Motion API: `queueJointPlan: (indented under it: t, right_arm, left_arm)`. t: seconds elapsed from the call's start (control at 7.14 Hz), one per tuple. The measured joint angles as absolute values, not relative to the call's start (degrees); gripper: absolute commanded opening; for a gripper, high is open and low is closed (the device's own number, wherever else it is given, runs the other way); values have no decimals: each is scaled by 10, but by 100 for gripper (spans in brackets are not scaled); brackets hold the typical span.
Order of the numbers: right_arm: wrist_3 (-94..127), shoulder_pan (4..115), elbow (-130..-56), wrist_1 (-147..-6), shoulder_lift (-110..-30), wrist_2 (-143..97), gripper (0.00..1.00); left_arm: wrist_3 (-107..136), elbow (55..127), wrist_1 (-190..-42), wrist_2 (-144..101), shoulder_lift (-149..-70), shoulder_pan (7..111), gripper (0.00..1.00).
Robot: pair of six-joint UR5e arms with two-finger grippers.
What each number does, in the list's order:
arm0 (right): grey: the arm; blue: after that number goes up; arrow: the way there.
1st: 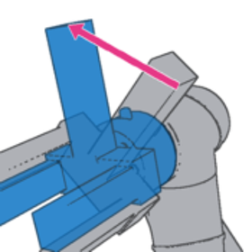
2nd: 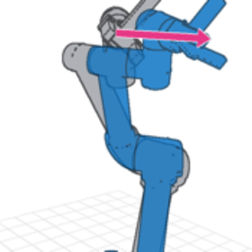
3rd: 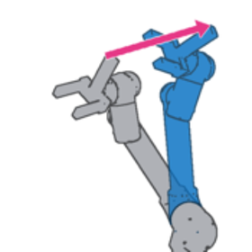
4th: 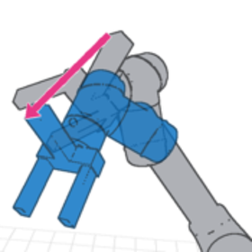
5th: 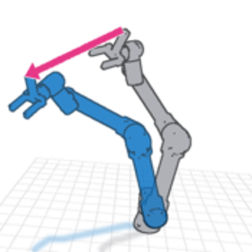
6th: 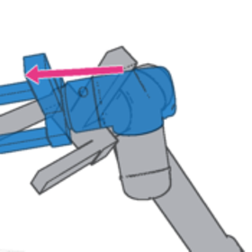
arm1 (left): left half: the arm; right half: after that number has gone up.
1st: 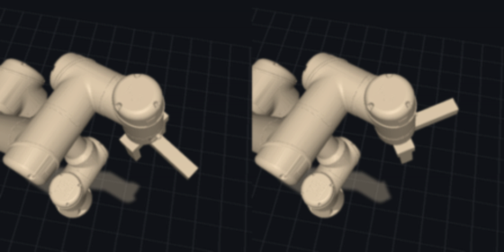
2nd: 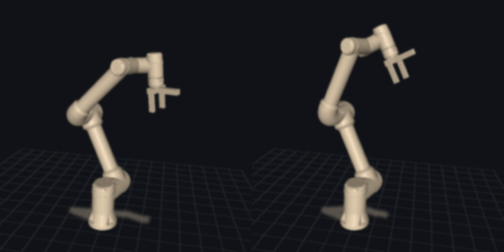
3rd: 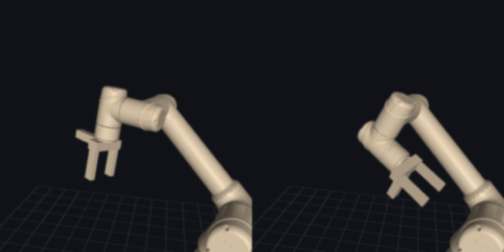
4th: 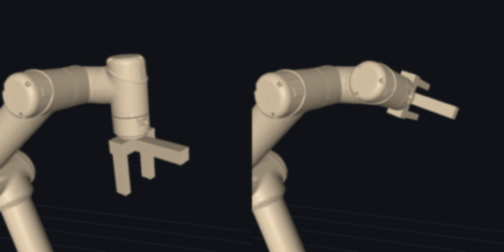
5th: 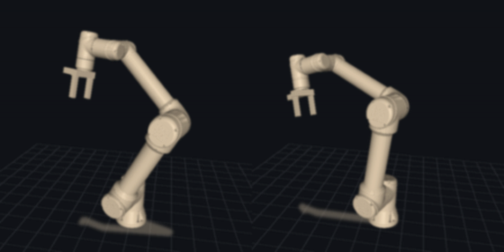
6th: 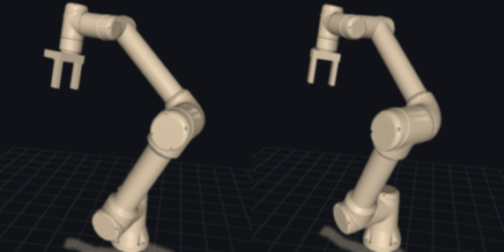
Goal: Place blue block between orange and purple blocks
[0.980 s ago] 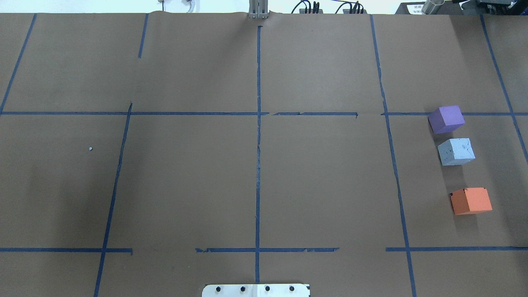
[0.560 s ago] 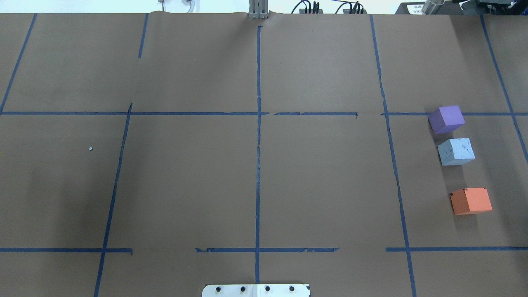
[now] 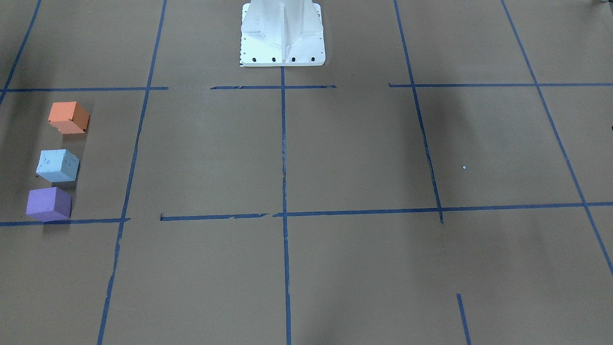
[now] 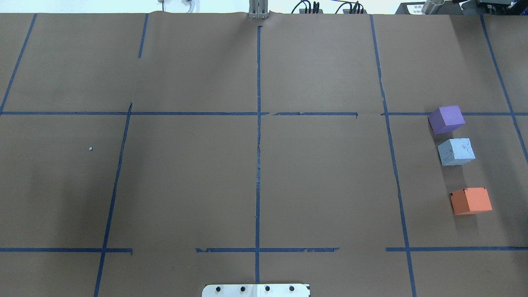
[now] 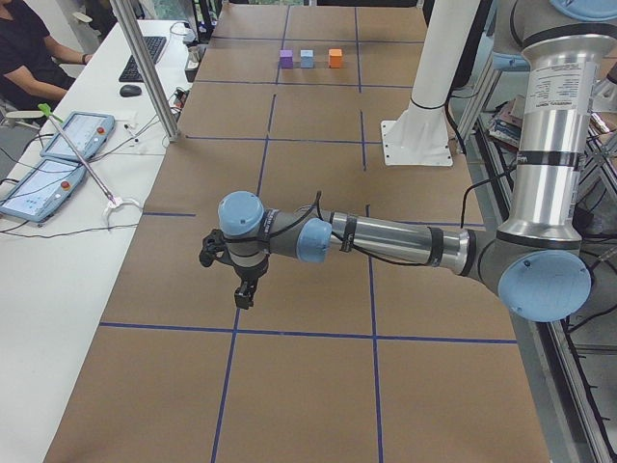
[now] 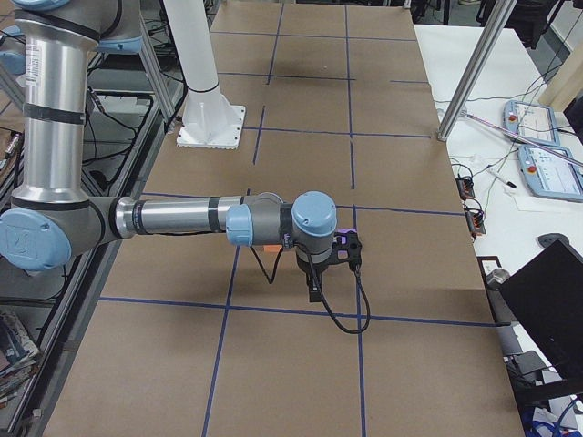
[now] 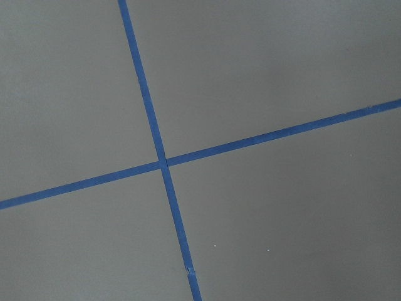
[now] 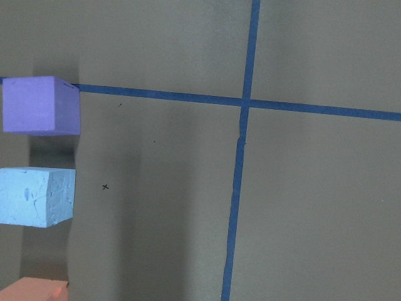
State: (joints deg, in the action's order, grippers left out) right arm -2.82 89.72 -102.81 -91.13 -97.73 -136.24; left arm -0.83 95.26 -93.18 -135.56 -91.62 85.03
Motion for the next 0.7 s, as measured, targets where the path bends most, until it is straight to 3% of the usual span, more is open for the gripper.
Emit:
queueJointPlan:
  t: [0.7]
  right_arm:
    - [-28,889,-1027,-910,-977,-1362,100]
  left_arm:
    - [-1,963,-934,-1356,-911,850,100]
